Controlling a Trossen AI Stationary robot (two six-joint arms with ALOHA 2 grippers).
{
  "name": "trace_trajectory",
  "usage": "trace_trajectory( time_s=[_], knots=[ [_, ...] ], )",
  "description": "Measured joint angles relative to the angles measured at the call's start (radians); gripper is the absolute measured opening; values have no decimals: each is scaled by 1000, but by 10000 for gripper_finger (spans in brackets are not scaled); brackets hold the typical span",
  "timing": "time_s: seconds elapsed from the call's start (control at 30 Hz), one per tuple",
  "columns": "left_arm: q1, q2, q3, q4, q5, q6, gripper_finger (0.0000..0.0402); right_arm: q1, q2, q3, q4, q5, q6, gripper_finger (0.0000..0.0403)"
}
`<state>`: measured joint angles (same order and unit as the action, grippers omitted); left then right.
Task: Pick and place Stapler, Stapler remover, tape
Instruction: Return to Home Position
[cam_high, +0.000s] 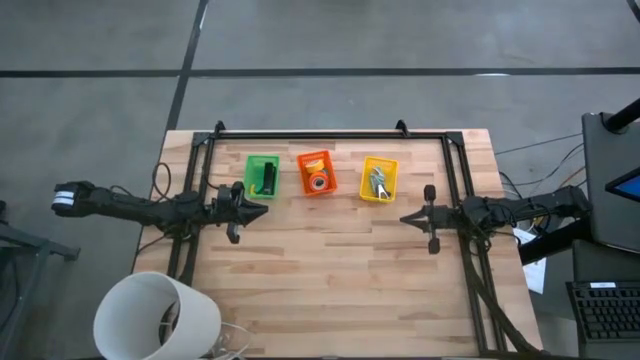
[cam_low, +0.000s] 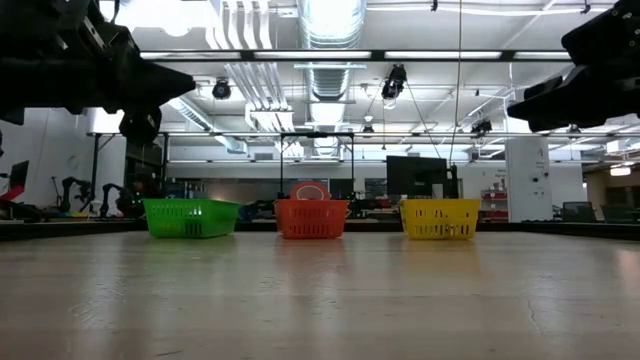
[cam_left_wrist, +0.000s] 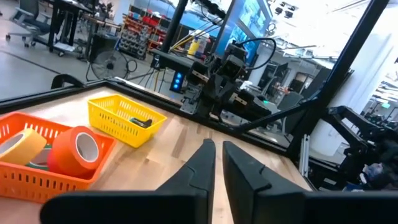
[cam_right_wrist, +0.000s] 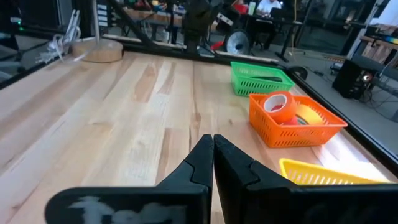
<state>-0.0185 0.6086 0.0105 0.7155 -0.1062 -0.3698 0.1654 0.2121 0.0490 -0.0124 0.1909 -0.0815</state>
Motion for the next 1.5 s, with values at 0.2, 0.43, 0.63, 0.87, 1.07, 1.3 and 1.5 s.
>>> trace_trajectory(
  time_s=[0.2,0.43,0.63,0.87,1.07,1.3,1.5],
  knots=[
    [0,1,0,-1,0,0,28,0,13,0,0,0,0,8],
    [0,2,0,-1,0,0,30,0,13,0,0,0,-3,8],
    [0,2,0,-2,0,0,24,0,13,0,0,1,-4,8],
    [0,2,0,-2,0,0,23,0,13,0,1,1,-4,8],
    [0,2,0,-2,0,0,23,0,13,0,1,1,-4,8],
    [0,2,0,-2,0,0,23,0,13,0,1,1,-4,8],
    [0,2,1,-2,0,0,23,0,13,0,1,2,-5,8]
  ],
)
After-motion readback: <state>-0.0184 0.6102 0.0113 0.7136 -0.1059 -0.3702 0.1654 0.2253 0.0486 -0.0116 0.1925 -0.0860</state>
